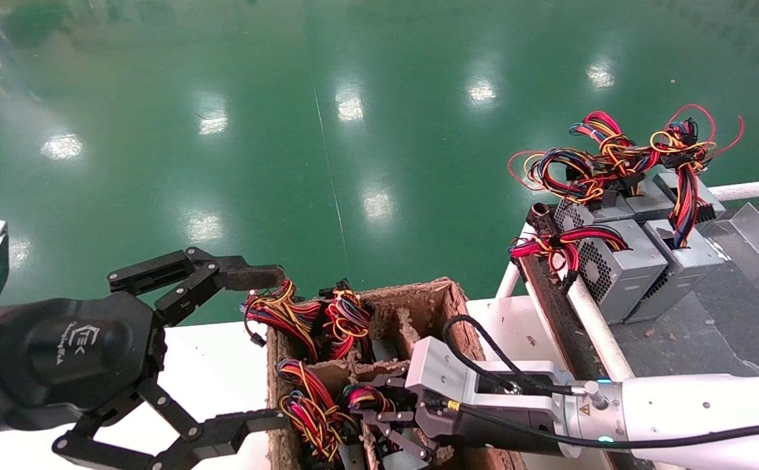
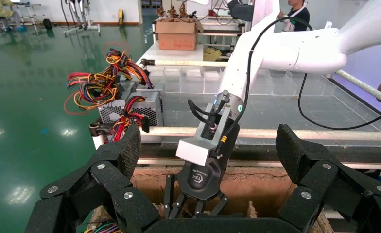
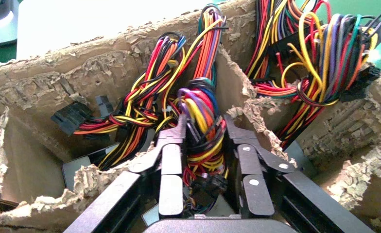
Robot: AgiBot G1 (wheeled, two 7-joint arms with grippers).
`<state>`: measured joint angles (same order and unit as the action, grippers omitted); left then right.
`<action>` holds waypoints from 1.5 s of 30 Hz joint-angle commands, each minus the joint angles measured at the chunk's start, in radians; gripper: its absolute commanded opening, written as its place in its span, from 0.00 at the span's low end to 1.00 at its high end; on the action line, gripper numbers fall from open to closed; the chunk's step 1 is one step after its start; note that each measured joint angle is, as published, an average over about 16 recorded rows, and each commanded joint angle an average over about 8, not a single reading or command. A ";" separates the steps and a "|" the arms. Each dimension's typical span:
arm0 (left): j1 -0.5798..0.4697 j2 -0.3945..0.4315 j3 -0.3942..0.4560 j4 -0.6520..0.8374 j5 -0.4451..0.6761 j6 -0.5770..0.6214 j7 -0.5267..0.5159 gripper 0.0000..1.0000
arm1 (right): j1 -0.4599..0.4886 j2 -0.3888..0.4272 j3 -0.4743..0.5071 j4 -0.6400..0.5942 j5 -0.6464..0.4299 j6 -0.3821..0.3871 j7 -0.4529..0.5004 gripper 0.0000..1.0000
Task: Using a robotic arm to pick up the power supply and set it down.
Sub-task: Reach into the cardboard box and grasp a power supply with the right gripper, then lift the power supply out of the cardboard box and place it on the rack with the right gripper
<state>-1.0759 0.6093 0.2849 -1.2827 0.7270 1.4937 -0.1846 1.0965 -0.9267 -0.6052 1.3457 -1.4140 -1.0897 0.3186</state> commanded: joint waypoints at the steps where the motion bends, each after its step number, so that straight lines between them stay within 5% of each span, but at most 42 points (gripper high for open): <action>1: 0.000 0.000 0.000 0.000 0.000 0.000 0.000 1.00 | -0.001 -0.001 0.000 0.000 -0.001 0.003 0.002 0.00; 25: 0.000 -0.001 0.002 0.000 -0.001 -0.001 0.001 1.00 | -0.010 0.069 0.098 0.001 0.188 -0.054 -0.063 0.00; 45: -0.001 -0.001 0.003 0.000 -0.002 -0.001 0.002 1.00 | 0.051 0.278 0.368 0.002 0.545 -0.135 -0.117 0.00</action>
<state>-1.0766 0.6081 0.2880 -1.2827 0.7249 1.4924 -0.1831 1.1544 -0.6470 -0.2394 1.3460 -0.8782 -1.2171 0.2067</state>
